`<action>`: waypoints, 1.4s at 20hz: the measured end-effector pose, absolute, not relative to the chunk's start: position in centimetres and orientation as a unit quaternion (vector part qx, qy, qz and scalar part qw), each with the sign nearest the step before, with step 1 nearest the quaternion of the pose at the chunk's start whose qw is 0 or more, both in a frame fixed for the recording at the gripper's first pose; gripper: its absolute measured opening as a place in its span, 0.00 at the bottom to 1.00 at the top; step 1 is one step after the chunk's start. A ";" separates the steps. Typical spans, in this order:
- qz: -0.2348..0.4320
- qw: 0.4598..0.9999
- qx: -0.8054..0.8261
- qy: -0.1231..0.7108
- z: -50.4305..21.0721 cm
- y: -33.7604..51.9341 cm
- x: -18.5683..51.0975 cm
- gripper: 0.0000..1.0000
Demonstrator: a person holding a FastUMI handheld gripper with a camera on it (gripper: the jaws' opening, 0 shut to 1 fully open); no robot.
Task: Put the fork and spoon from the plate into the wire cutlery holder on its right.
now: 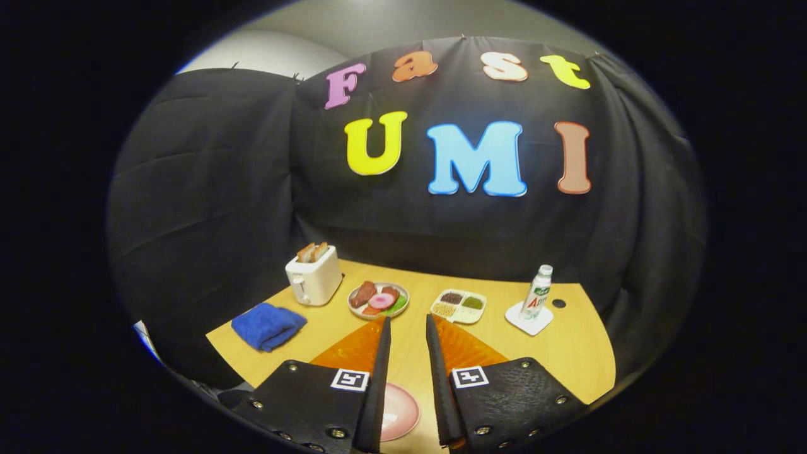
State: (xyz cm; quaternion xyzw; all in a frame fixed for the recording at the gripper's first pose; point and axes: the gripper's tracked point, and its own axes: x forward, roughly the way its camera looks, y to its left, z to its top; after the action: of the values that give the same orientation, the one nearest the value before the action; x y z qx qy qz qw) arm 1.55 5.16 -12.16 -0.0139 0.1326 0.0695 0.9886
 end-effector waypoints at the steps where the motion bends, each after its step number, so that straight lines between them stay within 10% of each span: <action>1: 0.080 0.985 -0.013 0.153 -14.0 5.8 1.5 0.34; 28: 0.118 0.889 -0.038 0.441 -39.8 10.6 -1.9 0.41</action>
State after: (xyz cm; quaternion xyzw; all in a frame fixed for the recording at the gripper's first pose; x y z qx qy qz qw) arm -1.91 10.58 -39.81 -0.0378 0.4411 0.1177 0.8889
